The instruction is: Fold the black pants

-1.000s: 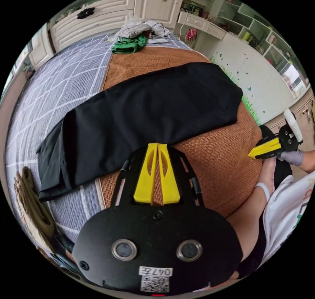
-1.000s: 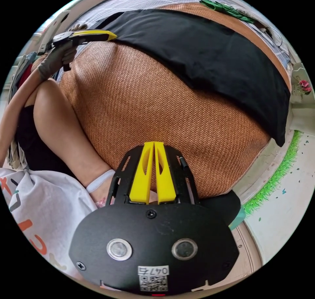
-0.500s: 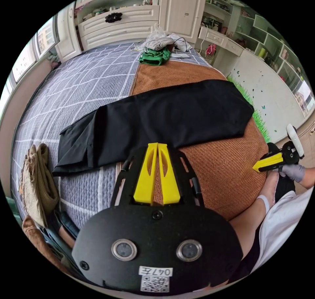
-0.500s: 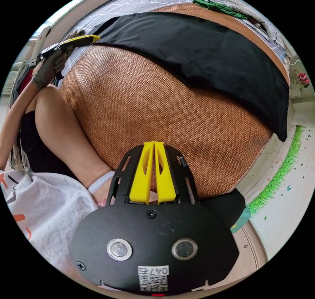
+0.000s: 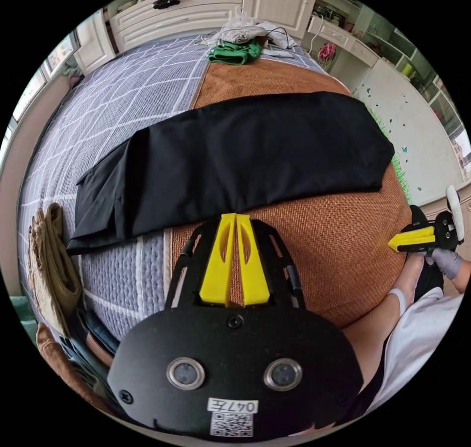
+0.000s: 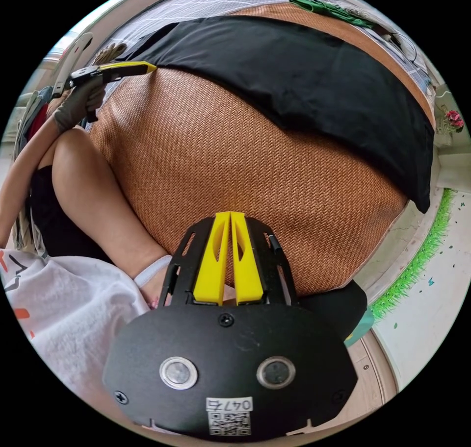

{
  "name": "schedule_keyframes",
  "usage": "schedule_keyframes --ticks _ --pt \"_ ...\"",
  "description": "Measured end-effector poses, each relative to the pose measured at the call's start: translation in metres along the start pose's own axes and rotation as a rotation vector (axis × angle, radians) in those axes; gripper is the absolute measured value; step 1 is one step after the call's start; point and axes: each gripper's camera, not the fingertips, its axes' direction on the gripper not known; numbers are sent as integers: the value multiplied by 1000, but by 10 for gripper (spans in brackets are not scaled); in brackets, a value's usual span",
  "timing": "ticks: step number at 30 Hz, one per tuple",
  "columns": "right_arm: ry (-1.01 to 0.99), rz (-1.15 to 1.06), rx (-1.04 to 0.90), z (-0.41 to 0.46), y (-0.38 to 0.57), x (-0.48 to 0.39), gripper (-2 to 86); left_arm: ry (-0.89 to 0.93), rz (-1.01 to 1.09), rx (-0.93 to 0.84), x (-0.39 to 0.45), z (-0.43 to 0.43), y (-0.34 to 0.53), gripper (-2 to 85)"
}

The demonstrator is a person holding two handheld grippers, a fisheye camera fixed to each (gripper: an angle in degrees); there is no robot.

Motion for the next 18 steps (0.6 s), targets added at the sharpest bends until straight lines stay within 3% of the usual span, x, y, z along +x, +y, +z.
schedule_keyframes --ticks 18 --pt "26 21 -77 30 -39 38 -4 159 -121 16 -2 40 16 -10"
